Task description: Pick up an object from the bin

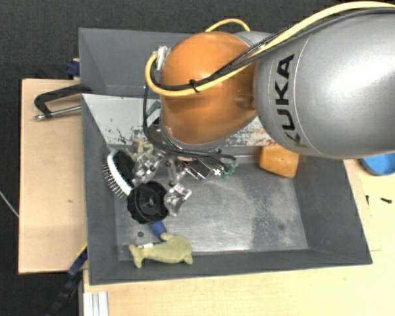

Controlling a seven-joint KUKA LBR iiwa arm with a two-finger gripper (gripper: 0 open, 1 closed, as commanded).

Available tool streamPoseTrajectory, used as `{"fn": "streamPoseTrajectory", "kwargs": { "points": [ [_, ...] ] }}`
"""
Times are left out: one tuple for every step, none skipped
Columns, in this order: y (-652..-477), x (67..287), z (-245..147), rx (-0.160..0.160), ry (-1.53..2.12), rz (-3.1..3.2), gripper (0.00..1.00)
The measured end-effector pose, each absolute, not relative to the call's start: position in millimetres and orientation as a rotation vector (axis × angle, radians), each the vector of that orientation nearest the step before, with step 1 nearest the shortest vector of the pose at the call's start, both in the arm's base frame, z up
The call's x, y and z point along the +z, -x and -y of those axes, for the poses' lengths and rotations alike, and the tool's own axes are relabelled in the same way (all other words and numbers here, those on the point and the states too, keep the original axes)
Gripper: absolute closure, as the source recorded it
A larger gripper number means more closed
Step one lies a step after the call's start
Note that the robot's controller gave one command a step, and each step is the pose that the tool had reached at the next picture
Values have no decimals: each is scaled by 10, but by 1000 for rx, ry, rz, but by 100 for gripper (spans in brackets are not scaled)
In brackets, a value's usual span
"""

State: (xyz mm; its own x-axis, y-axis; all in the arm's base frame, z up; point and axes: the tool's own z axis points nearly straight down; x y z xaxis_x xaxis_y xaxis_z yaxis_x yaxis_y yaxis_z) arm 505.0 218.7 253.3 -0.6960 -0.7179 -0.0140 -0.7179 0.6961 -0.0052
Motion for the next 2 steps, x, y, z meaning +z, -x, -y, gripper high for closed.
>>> {"fn": "streamPoseTrajectory", "kwargs": {
  "points": [
    [-5592, 1343, -1999, 1, 1422, -2805, 100],
    [-5597, 2232, -2152, 0, 1403, -2793, 100]
  ]
}}
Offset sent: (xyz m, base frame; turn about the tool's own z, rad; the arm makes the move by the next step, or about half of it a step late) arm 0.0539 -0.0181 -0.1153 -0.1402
